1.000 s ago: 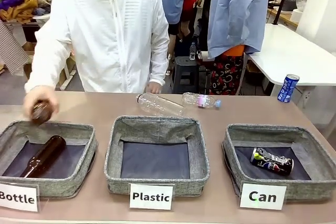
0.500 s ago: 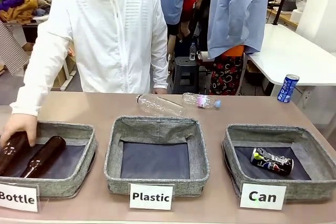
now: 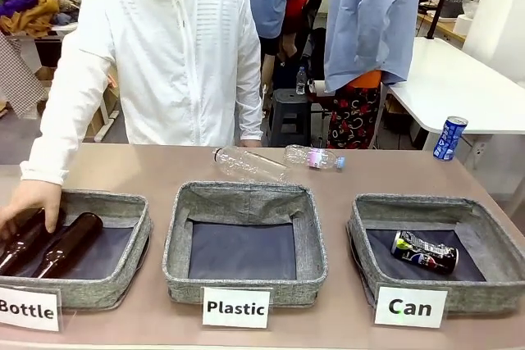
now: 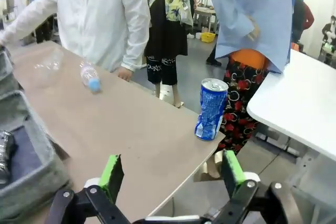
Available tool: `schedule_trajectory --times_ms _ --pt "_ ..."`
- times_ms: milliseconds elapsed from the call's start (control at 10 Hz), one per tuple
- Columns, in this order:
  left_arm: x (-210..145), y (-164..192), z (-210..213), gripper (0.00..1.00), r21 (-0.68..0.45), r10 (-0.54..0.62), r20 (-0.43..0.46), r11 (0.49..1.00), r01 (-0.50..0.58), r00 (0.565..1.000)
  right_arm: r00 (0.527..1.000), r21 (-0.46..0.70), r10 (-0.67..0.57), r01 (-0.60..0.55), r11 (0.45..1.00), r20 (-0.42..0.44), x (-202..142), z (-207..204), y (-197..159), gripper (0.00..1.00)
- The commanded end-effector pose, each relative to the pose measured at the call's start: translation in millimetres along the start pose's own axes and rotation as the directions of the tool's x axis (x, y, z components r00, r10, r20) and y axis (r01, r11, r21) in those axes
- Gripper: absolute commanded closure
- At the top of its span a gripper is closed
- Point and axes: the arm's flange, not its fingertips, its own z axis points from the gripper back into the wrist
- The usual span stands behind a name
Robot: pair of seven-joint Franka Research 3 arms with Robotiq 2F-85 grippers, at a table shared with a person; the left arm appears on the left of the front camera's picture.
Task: Sort the can waste into the basket.
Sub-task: Pick up the can waste from the table and place it in the right Fabric basket.
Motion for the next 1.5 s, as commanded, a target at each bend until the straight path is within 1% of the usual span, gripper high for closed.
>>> schedule_trajectory --times_ms 0,100,200,300,400,600,700,800,900,1100,1200,1400 --pt "-4.1 -3.7 1.4 0.0 -0.01 0.001 -0.004 1.0 -0.001 1.0 0.996 -0.078 0.091 -0.091 0.993 -0.009 -7.1 -23.7 -14.8 0.0" --pt "-4.1 -3.7 1.4 0.0 -0.01 0.001 -0.004 1.0 -0.001 1.0 0.996 -0.095 0.089 -0.09 0.991 -0.017 -17.1 -35.0 -20.8 0.0" --pt "-4.1 -3.7 1.4 0.0 -0.01 0.001 -0.004 1.0 -0.001 1.0 0.996 -0.118 0.085 -0.085 0.989 -0.006 -23.8 -45.0 -24.6 0.0" --pt "-4.1 -3.7 1.4 0.0 -0.01 0.001 -0.004 1.0 -0.001 1.0 0.995 -0.16 0.089 -0.083 0.984 0.033 -27.2 -53.5 -28.7 0.0" --pt "-4.1 -3.7 1.4 0.0 -0.01 0.001 -0.004 1.0 -0.001 1.0 0.996 -0.173 0.082 -0.072 0.982 0.047 -30.3 -64.5 -30.4 0.0" --pt "0.1 -0.1 0.2 0.0 0.0 -0.003 0.001 1.0 0.003 1.0 0.998 -0.174 0.028 -0.019 0.985 0.055 -36.2 -84.5 -38.6 0.0" --pt "8.9 12.6 -20.5 0.0 0.016 0.03 -0.055 0.999 -0.029 0.998 0.998 -0.164 0.006 0.004 0.986 0.055 -36.8 -93.7 -40.2 0.0" --pt "19.2 30.2 -51.9 0.0 0.017 0.07 -0.134 0.998 -0.068 0.988 0.997 -0.162 -0.017 0.028 0.986 0.071 -36.1 -103.6 -40.7 0.0" --pt "27.0 45.6 -82.9 0.0 0.057 0.087 -0.168 0.995 -0.079 0.982 0.997 -0.167 -0.032 0.044 0.985 0.073 -35.6 -111.5 -41.8 0.0" --pt "32.2 72.5 -139.3 0.0 0.065 0.126 -0.246 0.991 -0.113 0.961 0.996 -0.169 -0.052 0.064 0.984 0.071 -33.8 -121.2 -44.6 0.0" --pt "29.6 89.8 -170.3 0.0 0.089 0.131 -0.264 0.99 -0.112 0.956 0.996 -0.161 -0.057 0.067 0.985 0.066 -32.9 -129.9 -45.2 0.0" --pt "9.7 114.4 -218.6 0.0 0.061 0.164 -0.365 0.986 -0.152 0.916 0.995 -0.174 -0.052 0.065 0.983 0.08 -32.4 -145.5 -46.3 0.0"
